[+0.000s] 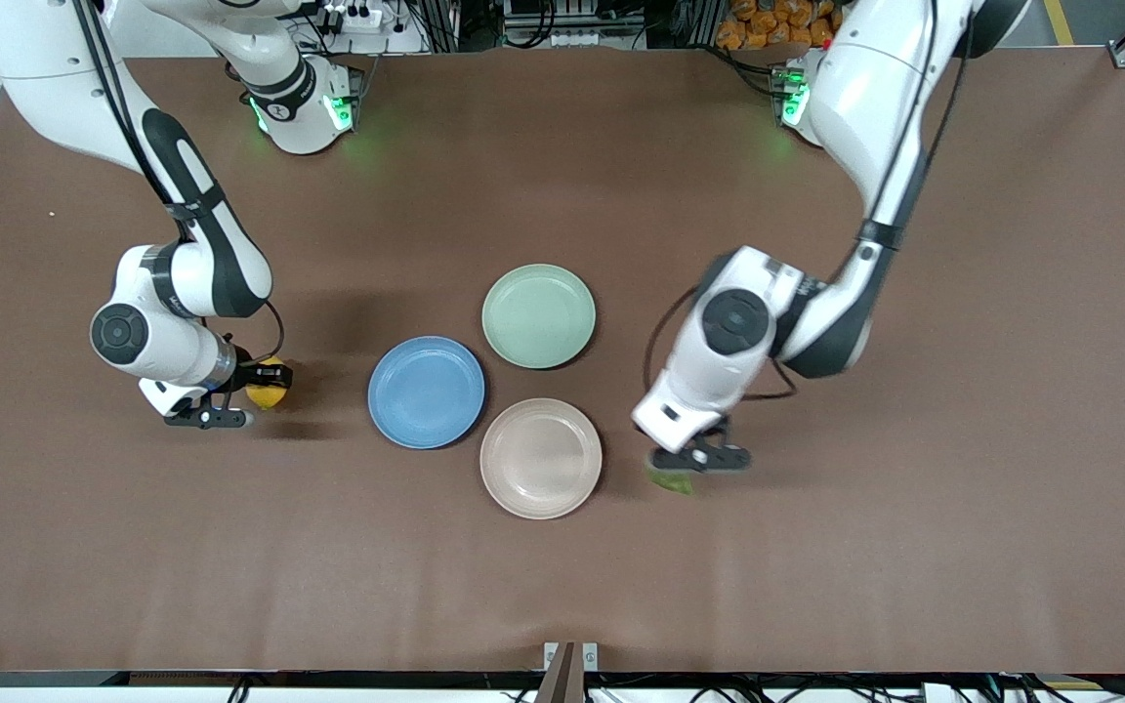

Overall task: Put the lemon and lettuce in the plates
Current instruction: 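Carry the lettuce onto the cream plate while the right gripper carries the lemon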

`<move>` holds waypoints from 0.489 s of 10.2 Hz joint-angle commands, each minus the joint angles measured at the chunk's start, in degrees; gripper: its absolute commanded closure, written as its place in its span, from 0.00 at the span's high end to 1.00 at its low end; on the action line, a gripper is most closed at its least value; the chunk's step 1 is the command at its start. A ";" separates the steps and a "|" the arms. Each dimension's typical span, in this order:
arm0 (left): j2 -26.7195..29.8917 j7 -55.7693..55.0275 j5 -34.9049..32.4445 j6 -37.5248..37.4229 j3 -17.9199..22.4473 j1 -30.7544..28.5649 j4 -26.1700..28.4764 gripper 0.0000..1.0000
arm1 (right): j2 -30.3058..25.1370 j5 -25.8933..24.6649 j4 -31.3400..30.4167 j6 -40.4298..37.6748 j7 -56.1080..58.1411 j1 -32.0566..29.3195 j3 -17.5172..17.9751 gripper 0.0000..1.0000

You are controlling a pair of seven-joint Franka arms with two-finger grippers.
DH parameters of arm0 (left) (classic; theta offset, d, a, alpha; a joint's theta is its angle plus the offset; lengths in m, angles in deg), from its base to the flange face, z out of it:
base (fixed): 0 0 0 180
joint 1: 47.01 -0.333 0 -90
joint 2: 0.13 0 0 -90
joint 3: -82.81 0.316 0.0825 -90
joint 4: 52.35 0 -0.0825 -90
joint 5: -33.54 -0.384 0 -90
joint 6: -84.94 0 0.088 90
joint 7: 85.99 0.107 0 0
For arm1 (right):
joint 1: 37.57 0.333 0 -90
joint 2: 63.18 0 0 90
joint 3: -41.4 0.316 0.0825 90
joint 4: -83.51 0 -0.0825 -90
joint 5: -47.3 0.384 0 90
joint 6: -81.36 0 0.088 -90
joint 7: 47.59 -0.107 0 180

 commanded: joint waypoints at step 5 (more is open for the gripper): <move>-9.07 -8.41 1.97 16.02 -2.87 3.26 -1.48 0.00 | 5.16 3.36 17.60 -10.58 -26.14 6.35 7.72 0.06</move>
